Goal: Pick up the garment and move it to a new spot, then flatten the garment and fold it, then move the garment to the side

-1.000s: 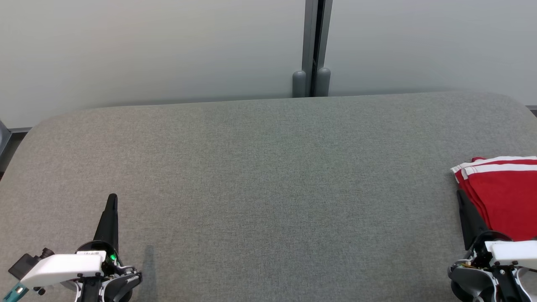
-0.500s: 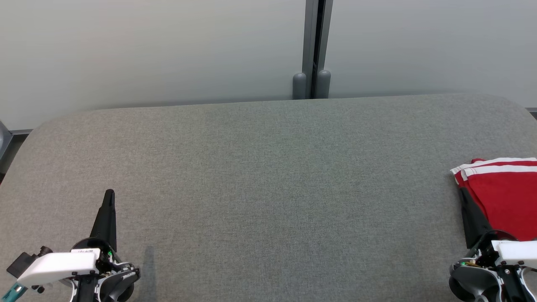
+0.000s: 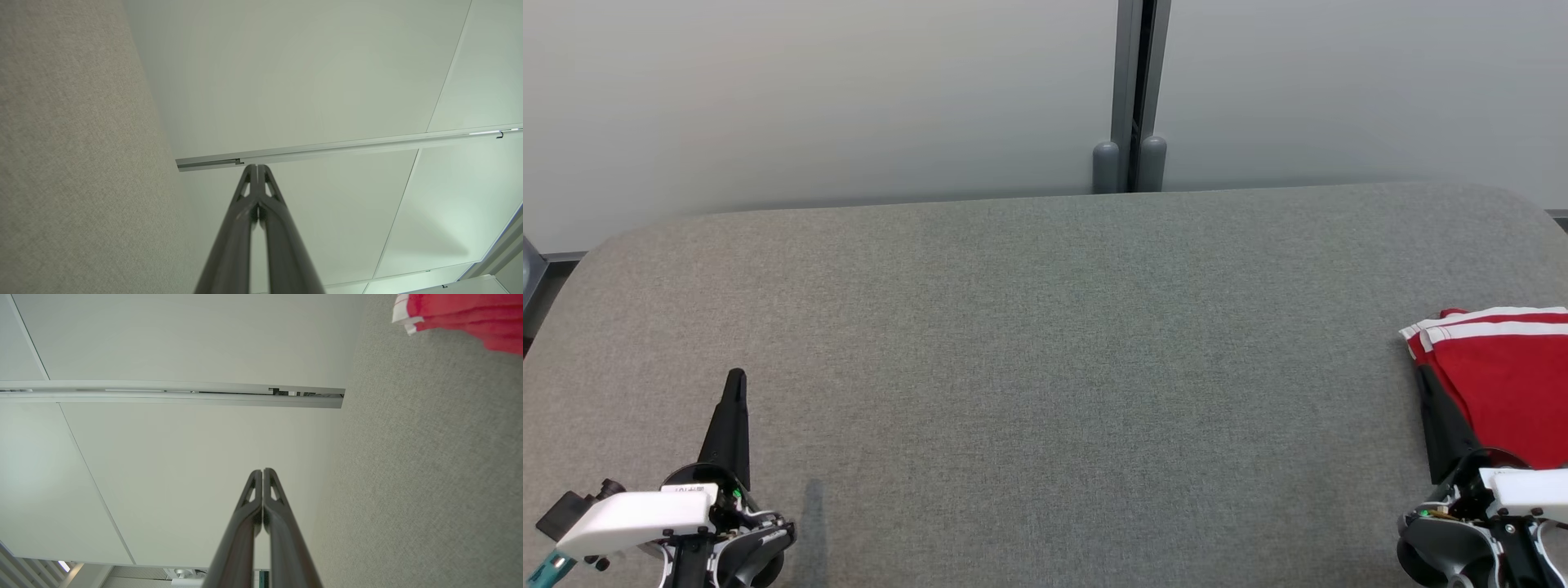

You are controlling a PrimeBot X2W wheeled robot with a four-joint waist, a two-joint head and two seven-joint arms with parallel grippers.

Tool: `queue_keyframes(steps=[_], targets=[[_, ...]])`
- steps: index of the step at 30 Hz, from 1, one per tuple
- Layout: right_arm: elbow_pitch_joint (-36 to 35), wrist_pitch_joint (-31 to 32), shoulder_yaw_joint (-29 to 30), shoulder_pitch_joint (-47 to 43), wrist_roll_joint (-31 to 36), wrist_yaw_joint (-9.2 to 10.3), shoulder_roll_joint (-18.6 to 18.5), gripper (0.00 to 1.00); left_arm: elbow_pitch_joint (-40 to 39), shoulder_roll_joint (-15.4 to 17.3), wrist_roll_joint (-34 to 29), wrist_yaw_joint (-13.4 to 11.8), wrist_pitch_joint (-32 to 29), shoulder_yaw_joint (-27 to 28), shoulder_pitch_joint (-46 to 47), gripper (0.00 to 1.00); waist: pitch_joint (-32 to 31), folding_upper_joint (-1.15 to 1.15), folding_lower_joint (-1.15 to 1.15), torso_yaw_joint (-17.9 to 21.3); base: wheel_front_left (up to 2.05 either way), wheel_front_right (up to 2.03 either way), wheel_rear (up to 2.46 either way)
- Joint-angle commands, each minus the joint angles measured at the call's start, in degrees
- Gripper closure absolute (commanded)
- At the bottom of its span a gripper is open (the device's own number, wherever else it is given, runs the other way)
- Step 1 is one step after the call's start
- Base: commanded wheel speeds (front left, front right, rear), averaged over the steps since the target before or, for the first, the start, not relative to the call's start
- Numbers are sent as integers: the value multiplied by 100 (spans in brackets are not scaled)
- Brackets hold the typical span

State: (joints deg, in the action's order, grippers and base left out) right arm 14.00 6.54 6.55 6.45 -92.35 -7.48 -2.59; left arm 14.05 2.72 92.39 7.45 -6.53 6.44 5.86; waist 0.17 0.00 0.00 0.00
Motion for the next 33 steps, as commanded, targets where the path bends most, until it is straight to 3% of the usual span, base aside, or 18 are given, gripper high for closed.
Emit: queue_keyframes(steps=[1, 33], targets=[[-21, 19, 7, -54, -14, -2, -54, 100, -14, 30, 8, 18, -19, 24, 68, 100, 0, 0, 0, 0, 0, 0, 0], [-21, 19, 7, -54, -14, -2, -55, 100, -15, 30, 8, 18, -18, 23, 68, 100, 0, 0, 0, 0, 0, 0, 0]])
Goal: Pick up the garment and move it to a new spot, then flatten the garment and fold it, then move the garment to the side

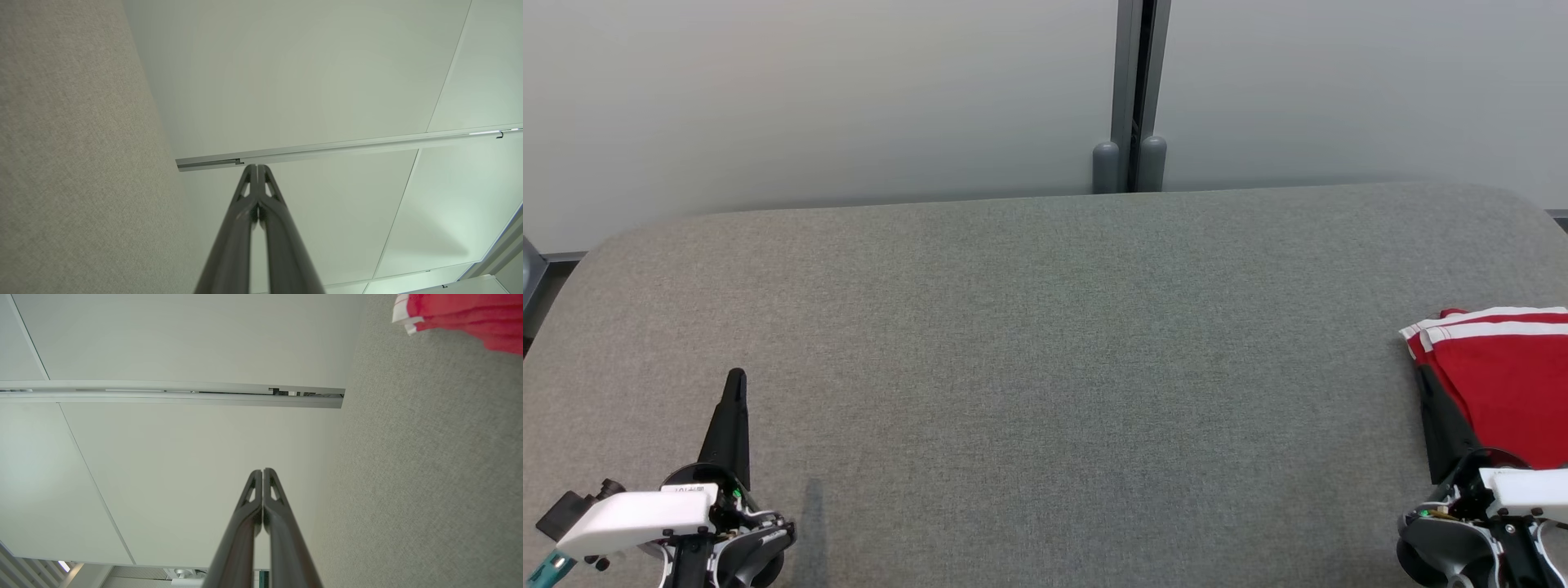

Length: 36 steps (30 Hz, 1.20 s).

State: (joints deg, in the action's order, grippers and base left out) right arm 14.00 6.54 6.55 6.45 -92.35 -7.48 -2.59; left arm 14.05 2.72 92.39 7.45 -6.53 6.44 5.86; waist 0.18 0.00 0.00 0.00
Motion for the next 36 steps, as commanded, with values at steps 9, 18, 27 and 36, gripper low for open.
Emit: queue_keyframes(steps=[9, 18, 27, 36], targets=[[-21, 20, 7, -54, -14, -2, -55, 100, -15, 30, 8, 18, -18, 23, 68, 100, 0, 0, 0, 0, 0, 0, 0], [-21, 19, 7, -54, -15, -2, -55, 100, -15, 30, 8, 18, -18, 23, 68, 100, 0, 0, 0, 0, 0, 0, 0], [-21, 18, 7, -54, -14, -2, -55, 100, -16, 30, 8, 18, -18, 23, 68, 100, 0, 0, 0, 0, 0, 0, 0], [-21, 19, 6, -54, -15, -2, -55, 100, -16, 30, 8, 18, -18, 23, 68, 100, 0, 0, 0, 0, 0, 0, 0]])
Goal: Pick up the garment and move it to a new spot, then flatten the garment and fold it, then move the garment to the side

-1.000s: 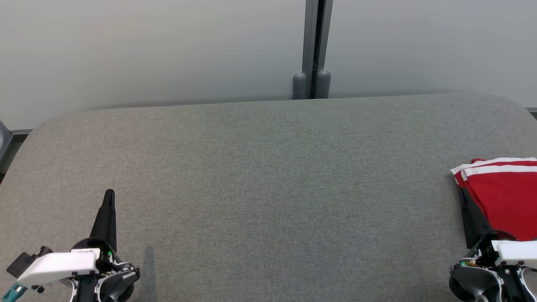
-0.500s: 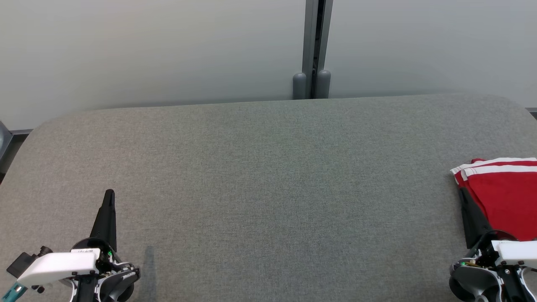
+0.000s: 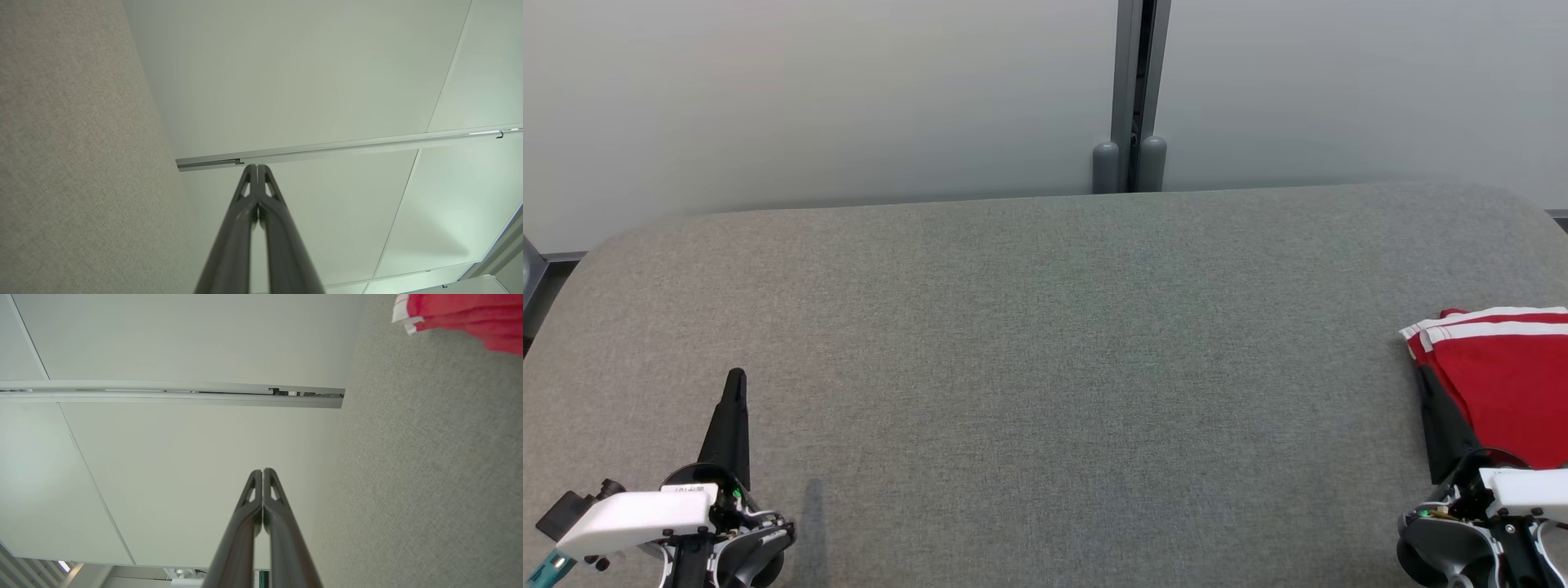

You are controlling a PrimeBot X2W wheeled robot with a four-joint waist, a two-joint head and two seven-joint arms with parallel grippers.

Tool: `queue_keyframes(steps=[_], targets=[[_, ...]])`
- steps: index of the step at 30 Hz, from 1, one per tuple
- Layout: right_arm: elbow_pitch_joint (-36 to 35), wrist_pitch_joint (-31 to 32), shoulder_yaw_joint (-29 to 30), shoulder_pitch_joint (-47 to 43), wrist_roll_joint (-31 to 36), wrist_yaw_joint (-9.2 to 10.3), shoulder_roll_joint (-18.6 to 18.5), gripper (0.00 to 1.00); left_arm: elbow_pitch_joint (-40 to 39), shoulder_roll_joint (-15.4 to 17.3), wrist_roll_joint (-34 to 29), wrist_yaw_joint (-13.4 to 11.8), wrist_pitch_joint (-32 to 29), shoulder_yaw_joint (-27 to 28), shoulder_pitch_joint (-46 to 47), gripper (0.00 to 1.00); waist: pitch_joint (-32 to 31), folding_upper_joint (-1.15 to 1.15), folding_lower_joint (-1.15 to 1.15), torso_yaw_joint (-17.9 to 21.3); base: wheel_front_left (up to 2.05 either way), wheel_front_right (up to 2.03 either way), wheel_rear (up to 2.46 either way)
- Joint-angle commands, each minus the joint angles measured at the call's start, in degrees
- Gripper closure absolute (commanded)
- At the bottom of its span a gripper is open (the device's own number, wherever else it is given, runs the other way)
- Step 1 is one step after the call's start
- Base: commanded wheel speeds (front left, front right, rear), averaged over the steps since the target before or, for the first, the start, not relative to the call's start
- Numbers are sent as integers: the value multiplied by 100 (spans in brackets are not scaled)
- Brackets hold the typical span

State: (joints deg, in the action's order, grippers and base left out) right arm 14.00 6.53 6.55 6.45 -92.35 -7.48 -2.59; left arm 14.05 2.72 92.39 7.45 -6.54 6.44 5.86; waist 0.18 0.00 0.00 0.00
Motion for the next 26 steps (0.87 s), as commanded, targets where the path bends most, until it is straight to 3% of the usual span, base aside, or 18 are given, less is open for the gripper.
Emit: queue_keyframes(steps=[1, 26], targets=[[-21, 20, 6, -54, -14, -2, -55, 100, -16, 30, 8, 18, -17, 23, 68, 100, 0, 0, 0, 0, 0, 0, 0], [-21, 20, 6, -53, -15, -2, -54, 100, -15, 30, 8, 18, -17, 23, 68, 100, 0, 0, 0, 0, 0, 0, 0]])
